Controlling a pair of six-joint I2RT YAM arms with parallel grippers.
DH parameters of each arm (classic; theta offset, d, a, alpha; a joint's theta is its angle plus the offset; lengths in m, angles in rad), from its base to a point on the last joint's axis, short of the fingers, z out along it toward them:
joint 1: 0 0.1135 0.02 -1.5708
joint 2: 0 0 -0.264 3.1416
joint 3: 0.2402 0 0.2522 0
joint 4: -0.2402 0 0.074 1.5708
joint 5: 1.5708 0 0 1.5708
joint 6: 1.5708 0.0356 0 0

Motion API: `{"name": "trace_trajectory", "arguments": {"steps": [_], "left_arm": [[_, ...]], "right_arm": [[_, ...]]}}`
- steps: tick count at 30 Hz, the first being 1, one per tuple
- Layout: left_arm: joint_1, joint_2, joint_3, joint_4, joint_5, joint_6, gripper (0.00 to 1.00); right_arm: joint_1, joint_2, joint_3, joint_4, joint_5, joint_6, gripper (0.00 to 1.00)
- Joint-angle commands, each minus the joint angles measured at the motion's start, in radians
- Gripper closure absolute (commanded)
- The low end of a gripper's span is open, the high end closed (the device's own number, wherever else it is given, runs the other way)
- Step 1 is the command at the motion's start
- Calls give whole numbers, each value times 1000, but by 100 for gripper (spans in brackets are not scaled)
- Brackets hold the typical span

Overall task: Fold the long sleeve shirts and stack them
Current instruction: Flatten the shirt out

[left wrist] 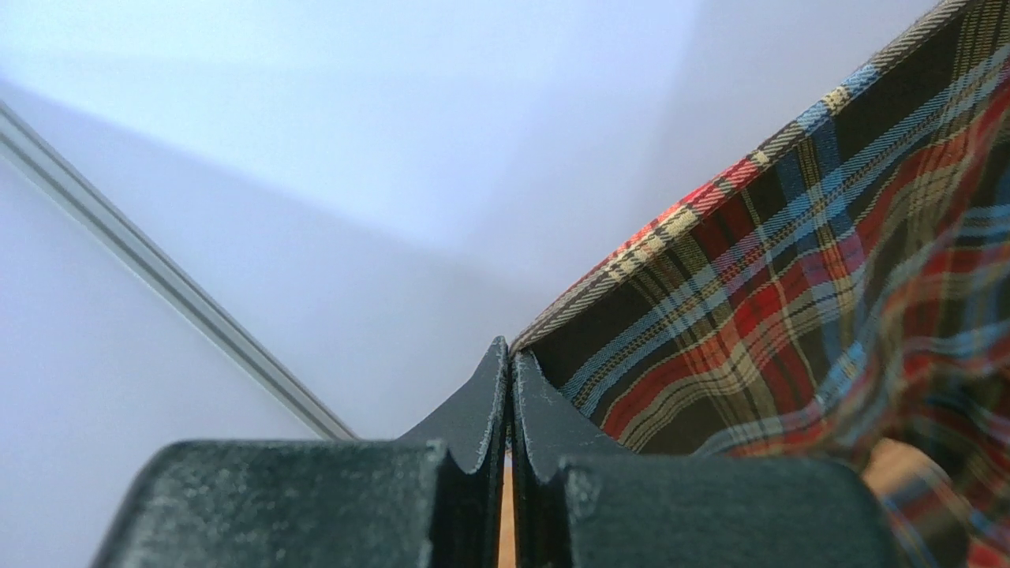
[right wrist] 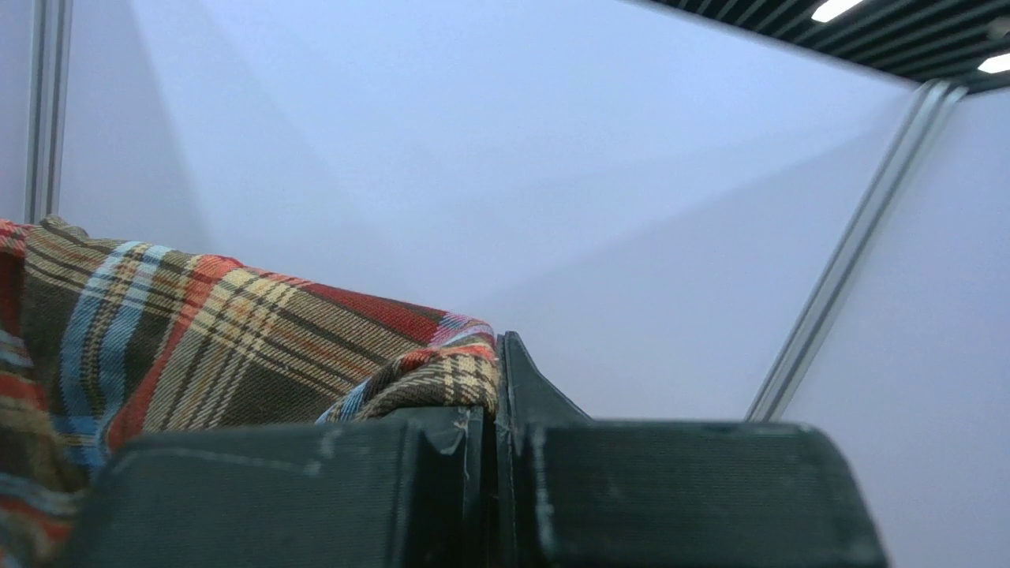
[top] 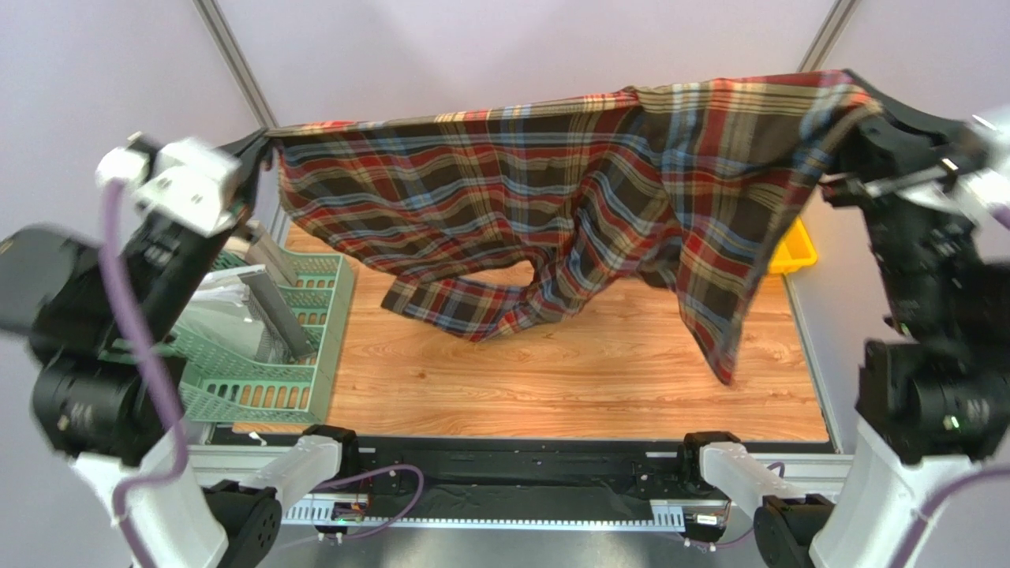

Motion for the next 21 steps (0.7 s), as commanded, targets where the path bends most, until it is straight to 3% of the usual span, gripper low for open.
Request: {"name": "trace_trajectory", "arguments": {"steps": [1, 6, 12, 17, 19, 21], "left_arm": [[19, -68, 131, 62, -90, -9, 100], [17, -51, 249, 30, -130, 2, 100], [19, -28, 73, 50, -124, -4, 100], [19, 69, -82, 133, -150, -34, 100], [19, 98, -149, 101, 93, -15, 100], [3, 118, -188, -18, 336, -1, 92]], "right_arm": [[-16, -48, 154, 120, 193, -63, 100], [-16, -48, 191, 134, 203, -105, 100], [-16, -29, -20, 108, 41, -85, 100], [-14, 98, -103, 102, -59, -20, 100], [-8, 164, -109, 93, -82, 23, 100], [3, 179, -155, 44, -127, 6, 100]]}}
